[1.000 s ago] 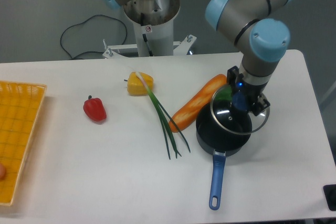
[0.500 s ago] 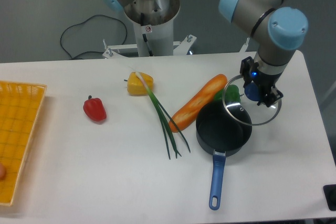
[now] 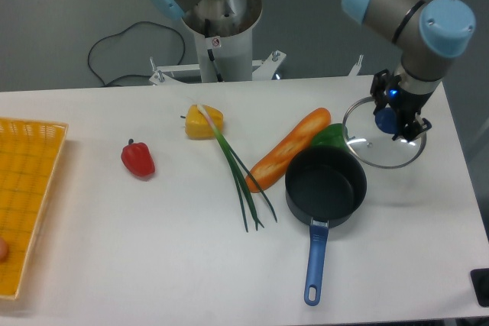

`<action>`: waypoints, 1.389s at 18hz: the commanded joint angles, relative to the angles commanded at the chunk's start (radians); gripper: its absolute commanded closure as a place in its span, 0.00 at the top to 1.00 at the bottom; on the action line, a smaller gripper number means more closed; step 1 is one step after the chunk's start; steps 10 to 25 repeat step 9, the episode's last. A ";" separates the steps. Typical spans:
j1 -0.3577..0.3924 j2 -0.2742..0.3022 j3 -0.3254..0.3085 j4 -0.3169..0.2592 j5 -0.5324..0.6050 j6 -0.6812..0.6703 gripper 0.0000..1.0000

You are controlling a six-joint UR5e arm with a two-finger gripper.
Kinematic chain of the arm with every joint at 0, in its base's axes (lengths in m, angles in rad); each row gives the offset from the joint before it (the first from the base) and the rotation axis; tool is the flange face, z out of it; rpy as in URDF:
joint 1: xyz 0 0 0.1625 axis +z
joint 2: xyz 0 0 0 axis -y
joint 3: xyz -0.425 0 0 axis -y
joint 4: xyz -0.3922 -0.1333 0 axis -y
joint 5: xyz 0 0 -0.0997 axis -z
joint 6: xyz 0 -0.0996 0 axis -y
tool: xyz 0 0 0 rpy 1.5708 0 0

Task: Open the lid
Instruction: 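Carry the held lid away from the saucepan, beside the green pepper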

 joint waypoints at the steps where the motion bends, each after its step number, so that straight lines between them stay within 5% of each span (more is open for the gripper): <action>1: 0.000 0.000 0.000 -0.002 0.002 0.000 0.62; 25: 0.003 0.002 -0.009 0.000 0.000 0.000 0.62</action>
